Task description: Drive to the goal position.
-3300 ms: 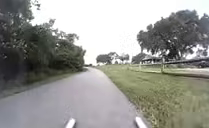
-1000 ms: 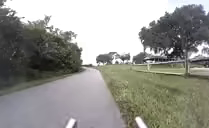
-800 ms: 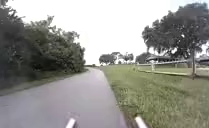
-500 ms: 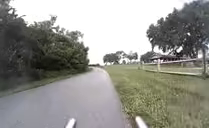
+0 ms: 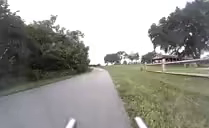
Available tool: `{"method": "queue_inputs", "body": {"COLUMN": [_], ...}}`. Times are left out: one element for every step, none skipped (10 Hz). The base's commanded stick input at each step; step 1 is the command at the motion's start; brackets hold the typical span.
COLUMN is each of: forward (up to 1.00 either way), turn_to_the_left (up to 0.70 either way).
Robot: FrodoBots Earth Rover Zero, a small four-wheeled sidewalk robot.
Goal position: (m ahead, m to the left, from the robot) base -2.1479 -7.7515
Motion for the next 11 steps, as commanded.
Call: {"method": "queue_inputs", "body": {"forward": [0.70, 0.70, 0.70, 0.70, 0.70, 0.70, 0.70, 0.70, 0.70, 0.70, 0.70], "turn_to_the_left": [0.00, 0.00, 0.00, 0.00, 0.00, 0.00, 0.00, 0.00, 0.00, 0.00, 0.00]}}
